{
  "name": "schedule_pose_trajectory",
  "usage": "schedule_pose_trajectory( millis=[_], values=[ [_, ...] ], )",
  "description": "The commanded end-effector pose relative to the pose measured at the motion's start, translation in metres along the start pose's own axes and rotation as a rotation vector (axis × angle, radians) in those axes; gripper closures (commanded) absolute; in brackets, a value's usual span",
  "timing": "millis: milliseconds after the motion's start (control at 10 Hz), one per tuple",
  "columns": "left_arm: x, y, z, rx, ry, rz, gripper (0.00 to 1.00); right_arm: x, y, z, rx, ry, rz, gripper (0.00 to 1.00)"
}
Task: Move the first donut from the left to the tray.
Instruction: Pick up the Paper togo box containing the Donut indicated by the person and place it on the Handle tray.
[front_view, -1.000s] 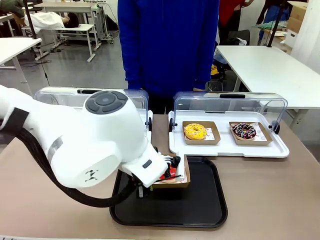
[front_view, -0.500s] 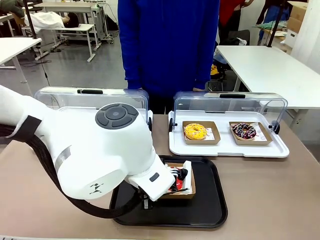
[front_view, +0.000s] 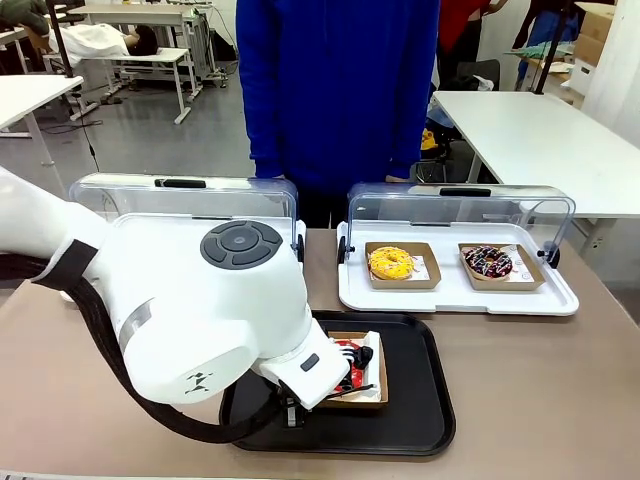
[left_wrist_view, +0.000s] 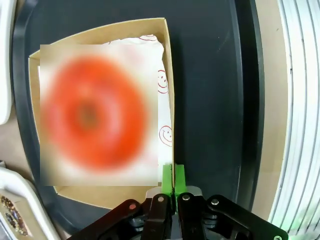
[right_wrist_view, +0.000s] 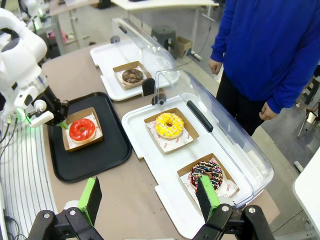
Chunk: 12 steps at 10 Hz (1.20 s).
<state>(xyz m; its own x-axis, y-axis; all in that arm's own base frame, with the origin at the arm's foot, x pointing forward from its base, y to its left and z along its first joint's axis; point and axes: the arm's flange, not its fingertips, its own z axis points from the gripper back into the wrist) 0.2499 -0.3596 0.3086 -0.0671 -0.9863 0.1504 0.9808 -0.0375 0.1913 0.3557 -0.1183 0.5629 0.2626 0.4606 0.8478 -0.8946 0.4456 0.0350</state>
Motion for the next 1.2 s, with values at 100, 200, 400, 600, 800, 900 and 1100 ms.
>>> schedule_pose_trajectory(
  millis=[100,200,400,600,800,900,1100],
  values=[
    [-0.018,-0.013,0.000,0.011,-0.008,0.013,0.42,0.002,-0.002,-0.001,0.002,-0.028,0.026,0.00],
    [-0.018,-0.013,0.005,0.010,-0.007,0.026,0.00,0.002,-0.002,-0.001,0.002,-0.028,0.026,0.00],
    [-0.018,-0.012,0.015,-0.014,-0.023,0.033,0.00,0.002,-0.002,-0.001,0.002,-0.028,0.026,0.00],
    [-0.015,-0.010,0.038,-0.027,-0.020,0.029,0.09,0.002,-0.002,-0.001,0.002,-0.028,0.026,0.00],
    [-0.012,-0.009,0.060,-0.019,0.005,0.022,0.00,0.002,-0.002,-0.001,0.002,-0.028,0.026,0.00],
    [-0.011,-0.008,0.067,-0.026,-0.009,0.015,0.00,0.002,-0.002,-0.001,0.002,-0.028,0.026,0.00],
    [-0.008,-0.007,0.075,-0.022,-0.036,0.010,0.00,0.002,-0.002,-0.001,0.002,-0.028,0.026,0.00]
  ],
)
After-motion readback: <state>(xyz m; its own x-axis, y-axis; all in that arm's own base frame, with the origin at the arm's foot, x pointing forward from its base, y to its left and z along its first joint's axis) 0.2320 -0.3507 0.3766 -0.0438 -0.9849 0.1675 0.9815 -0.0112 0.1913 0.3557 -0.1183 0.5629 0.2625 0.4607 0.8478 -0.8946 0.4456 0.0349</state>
